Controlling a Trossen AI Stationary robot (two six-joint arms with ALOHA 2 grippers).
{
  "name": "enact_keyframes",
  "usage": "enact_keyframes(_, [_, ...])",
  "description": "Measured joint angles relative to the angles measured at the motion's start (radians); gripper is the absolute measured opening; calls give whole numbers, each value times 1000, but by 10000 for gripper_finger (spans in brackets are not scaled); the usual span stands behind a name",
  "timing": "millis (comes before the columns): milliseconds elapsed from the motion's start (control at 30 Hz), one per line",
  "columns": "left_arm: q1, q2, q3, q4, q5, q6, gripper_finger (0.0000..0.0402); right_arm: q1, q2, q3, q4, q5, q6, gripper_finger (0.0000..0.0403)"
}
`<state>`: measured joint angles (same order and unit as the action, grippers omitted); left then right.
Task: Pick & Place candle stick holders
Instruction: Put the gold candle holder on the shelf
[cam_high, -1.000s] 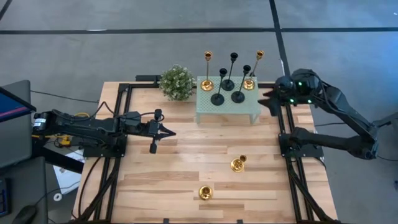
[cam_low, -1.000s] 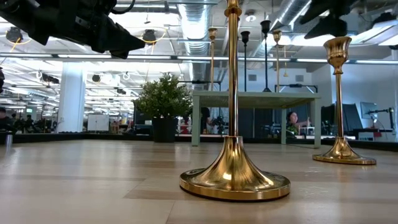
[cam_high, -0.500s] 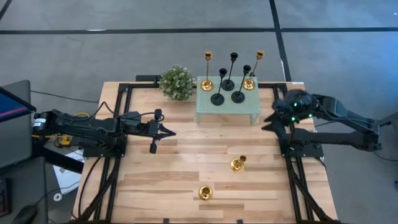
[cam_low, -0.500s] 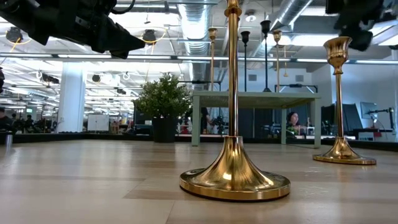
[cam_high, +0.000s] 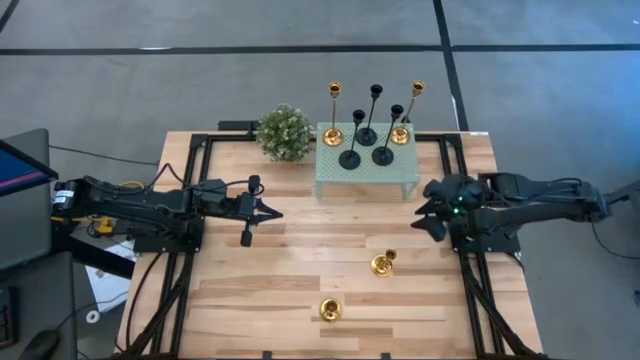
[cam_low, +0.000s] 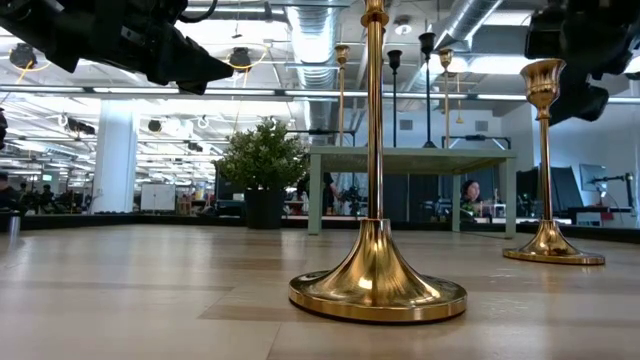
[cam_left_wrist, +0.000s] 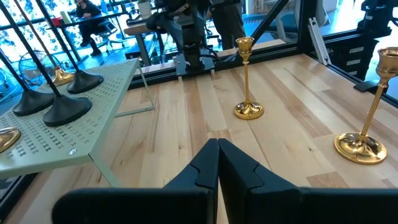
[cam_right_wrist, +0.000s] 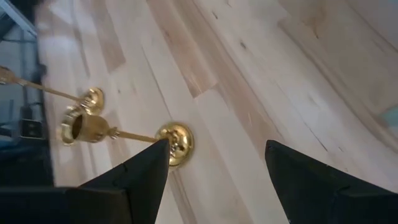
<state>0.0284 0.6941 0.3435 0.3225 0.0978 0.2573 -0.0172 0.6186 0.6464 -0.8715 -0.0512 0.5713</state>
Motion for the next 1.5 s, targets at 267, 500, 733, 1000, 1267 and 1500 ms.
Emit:
enact_keyframes(267, [0, 0, 0, 0, 0, 0, 8, 175, 64, -24, 26, 109, 138, 255])
enact_keyframes(500, [1, 0, 0, 0, 0, 0, 8, 331, 145, -30, 75, 187, 209, 255])
enact_keyframes(733, [1, 0, 0, 0, 0, 0, 8, 451, 267, -30, 87, 281, 325, 255])
enact_keyframes(1000, [1, 0, 0, 0, 0, 0, 8, 491, 427, -30, 78, 247, 340, 255])
enact_keyframes(1267, [1, 0, 0, 0, 0, 0, 8, 514, 454, -30, 37, 262, 302, 255])
enact_keyframes(1500, [1, 1, -22, -1, 0, -3, 8, 567, 397, -30, 36, 359, 172, 255])
